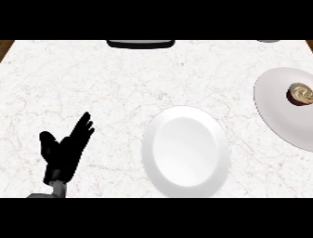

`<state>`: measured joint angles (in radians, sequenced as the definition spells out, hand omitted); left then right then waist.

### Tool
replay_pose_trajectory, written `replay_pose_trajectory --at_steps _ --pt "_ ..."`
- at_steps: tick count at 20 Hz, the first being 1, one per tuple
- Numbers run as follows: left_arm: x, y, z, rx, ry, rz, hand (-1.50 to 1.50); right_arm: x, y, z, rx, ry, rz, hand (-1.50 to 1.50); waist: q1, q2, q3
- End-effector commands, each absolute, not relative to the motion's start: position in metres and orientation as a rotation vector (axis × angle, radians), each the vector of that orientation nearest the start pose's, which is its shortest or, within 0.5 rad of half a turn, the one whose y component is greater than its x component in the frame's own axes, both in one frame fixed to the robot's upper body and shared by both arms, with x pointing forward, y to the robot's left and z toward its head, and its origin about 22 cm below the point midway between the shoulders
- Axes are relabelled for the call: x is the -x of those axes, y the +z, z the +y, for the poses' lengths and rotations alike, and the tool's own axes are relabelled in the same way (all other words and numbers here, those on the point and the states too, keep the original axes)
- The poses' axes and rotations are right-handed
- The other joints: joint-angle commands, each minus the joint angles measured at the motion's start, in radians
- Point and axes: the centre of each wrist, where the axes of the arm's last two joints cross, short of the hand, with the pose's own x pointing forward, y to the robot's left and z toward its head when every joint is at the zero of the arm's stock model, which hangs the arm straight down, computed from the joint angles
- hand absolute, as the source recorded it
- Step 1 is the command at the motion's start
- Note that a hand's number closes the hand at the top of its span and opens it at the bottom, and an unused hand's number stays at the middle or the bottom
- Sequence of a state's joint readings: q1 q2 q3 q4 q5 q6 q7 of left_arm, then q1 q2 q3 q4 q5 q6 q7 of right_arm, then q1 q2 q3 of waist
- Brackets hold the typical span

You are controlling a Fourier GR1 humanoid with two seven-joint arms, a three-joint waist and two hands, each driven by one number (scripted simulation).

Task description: Pick the cupcake from the plate and place it in the plate

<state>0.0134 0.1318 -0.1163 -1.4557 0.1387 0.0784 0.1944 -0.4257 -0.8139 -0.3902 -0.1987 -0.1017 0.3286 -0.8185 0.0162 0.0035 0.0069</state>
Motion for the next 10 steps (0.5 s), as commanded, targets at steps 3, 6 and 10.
replay_pose_trajectory --at_steps 3,6,10 --pt "-0.237 -0.042 0.229 0.006 -0.006 -1.197 0.0 -0.165 0.003 -0.578 0.496 0.04 -1.661 -1.5 -0.01 0.003 -0.004" --pt "-0.23 -0.047 0.238 0.006 -0.014 -1.181 0.0 -0.156 -0.002 -0.578 0.509 0.086 -1.629 -1.5 -0.015 -0.002 -0.006" --pt "-0.228 -0.047 0.243 0.006 -0.009 -1.199 0.0 -0.131 -0.02 -0.576 0.522 0.086 -1.616 -1.5 -0.011 0.0 -0.004"
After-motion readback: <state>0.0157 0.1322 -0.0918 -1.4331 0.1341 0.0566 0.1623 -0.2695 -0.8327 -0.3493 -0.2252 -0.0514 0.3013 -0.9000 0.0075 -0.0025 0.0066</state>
